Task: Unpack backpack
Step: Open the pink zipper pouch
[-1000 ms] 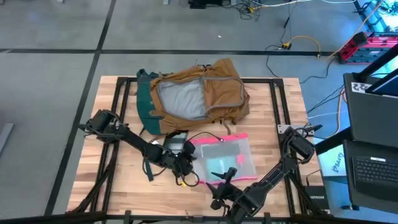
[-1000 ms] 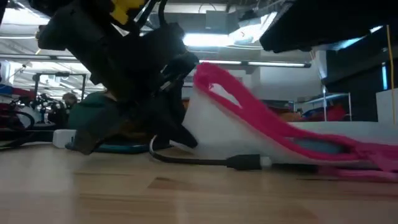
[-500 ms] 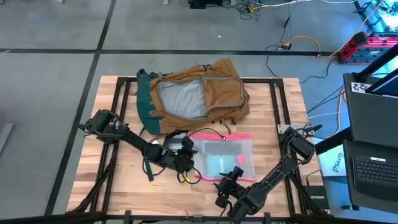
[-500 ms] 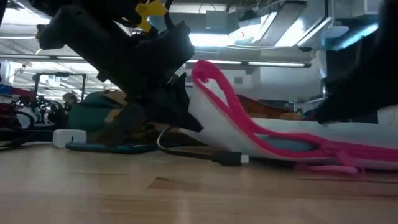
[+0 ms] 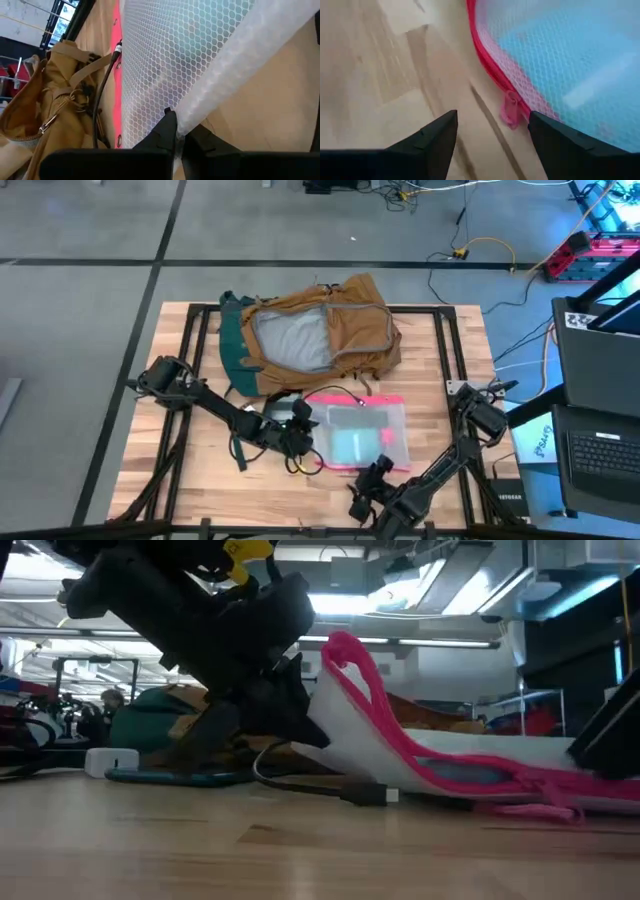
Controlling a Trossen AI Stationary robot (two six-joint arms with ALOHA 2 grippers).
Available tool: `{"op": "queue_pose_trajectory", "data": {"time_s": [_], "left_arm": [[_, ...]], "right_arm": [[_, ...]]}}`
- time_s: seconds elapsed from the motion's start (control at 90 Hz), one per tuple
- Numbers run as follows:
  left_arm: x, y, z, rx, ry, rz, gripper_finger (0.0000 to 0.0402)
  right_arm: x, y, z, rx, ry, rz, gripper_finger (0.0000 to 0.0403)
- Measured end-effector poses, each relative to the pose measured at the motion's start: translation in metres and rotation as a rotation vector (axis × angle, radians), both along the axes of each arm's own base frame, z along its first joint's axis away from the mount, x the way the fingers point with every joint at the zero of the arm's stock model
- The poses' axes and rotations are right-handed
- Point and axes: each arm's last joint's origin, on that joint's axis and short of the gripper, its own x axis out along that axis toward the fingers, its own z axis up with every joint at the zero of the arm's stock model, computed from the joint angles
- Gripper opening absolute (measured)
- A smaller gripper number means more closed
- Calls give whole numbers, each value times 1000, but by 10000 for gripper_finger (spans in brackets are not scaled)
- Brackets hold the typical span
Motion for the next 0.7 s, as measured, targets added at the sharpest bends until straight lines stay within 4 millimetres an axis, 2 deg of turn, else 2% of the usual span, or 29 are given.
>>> {"op": "queue_pose_trajectory", "data": {"time_s": [0.3,0.433,0.544,0.7], "left_arm": [[0,0,1,3,-3,2,0],[0,0,1,1,-1,-1,0],[0,0,1,-3,2,-7,0],[0,0,1,-7,3,-12,0]], "right_arm": [[11,-31,-18,12,42,-74,232],[14,-35,-19,-12,37,-78,227],[15,-37,-19,-20,41,-78,198],[14,-39,-20,-43,58,-74,121]]}}
